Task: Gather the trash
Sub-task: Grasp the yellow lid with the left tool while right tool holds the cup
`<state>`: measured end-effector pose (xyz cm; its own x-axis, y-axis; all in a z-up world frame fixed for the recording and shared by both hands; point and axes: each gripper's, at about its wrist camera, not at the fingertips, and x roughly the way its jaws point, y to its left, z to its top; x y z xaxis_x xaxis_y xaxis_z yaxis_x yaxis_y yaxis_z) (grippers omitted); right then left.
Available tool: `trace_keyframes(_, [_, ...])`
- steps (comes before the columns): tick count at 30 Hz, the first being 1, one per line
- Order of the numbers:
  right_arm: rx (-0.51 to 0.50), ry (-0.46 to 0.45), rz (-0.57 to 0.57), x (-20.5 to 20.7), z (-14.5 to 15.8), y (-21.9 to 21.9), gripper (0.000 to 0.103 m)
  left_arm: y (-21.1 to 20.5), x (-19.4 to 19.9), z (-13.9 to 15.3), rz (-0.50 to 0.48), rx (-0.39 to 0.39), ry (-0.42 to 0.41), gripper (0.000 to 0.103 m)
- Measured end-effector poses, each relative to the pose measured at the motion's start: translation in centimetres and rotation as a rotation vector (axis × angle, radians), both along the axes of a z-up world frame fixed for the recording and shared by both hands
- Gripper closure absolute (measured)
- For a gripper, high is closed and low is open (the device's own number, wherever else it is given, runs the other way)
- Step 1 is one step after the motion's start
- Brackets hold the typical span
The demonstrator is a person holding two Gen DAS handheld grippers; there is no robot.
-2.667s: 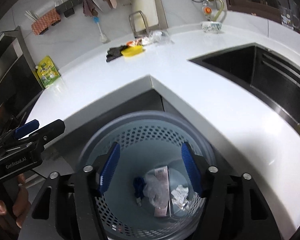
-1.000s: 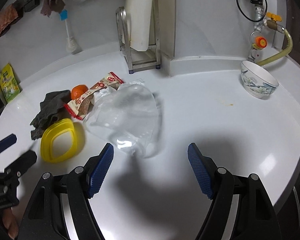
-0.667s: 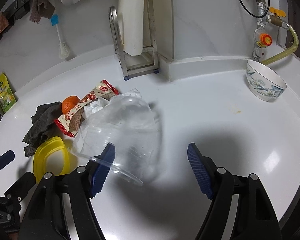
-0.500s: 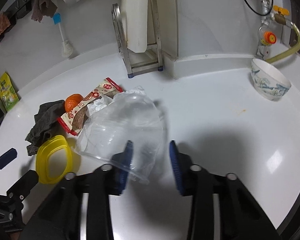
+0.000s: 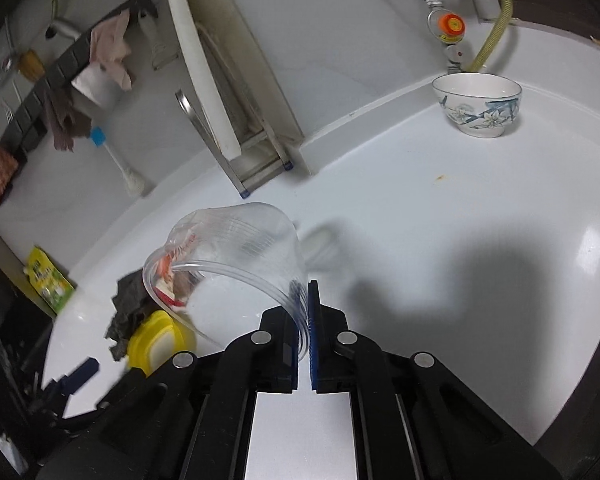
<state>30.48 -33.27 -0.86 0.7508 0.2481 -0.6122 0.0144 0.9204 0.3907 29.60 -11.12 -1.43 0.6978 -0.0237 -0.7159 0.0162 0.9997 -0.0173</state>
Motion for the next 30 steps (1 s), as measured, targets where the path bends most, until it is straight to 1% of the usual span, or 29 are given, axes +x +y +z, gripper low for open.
trace_keyframes(2, [0.017, -0.025, 0.006, -0.4, 0.5, -0.4, 0.099, -0.3, 0.0, -0.1, 0.000, -0.011, 0.011, 0.006])
trace_keyframes(6, [0.028, -0.059, 0.000, -1.0, 0.9, -1.6, 0.099, -1.8, -0.2, -0.3, 0.008, 0.052, 0.013, 0.006])
trace_keyframes(9, [0.077, -0.054, -0.011, -1.1, 0.6, -2.8, 0.099, -2.2, -0.1, -0.2, 0.026, 0.066, 0.024, 0.006])
trace_keyframes(12, [0.064, -0.073, -0.023, -1.5, 1.1, -3.5, 0.099, -2.0, 0.2, -0.2, 0.067, 0.078, 0.029, 0.006])
trace_keyframes(17, [0.060, -0.071, -0.039, -1.5, 1.3, -4.5, 0.099, -1.1, 1.4, -0.8, 0.119, 0.033, 0.098, 0.006])
trace_keyframes(19, [0.072, -0.069, -0.043, -1.5, 1.2, -5.0, 0.099, -1.1, 1.7, -0.8, 0.125, 0.015, 0.107, 0.006])
trace_keyframes(24, [0.107, -0.082, -0.051, -1.8, 1.4, -5.8, 0.099, -2.1, 2.0, -0.4, 0.125, 0.034, 0.105, 0.006])
trace_keyframes(30, [0.123, -0.095, -0.049, -1.9, 1.7, -6.1, 0.099, -2.3, 3.2, -0.2, 0.161, -0.002, 0.127, 0.006])
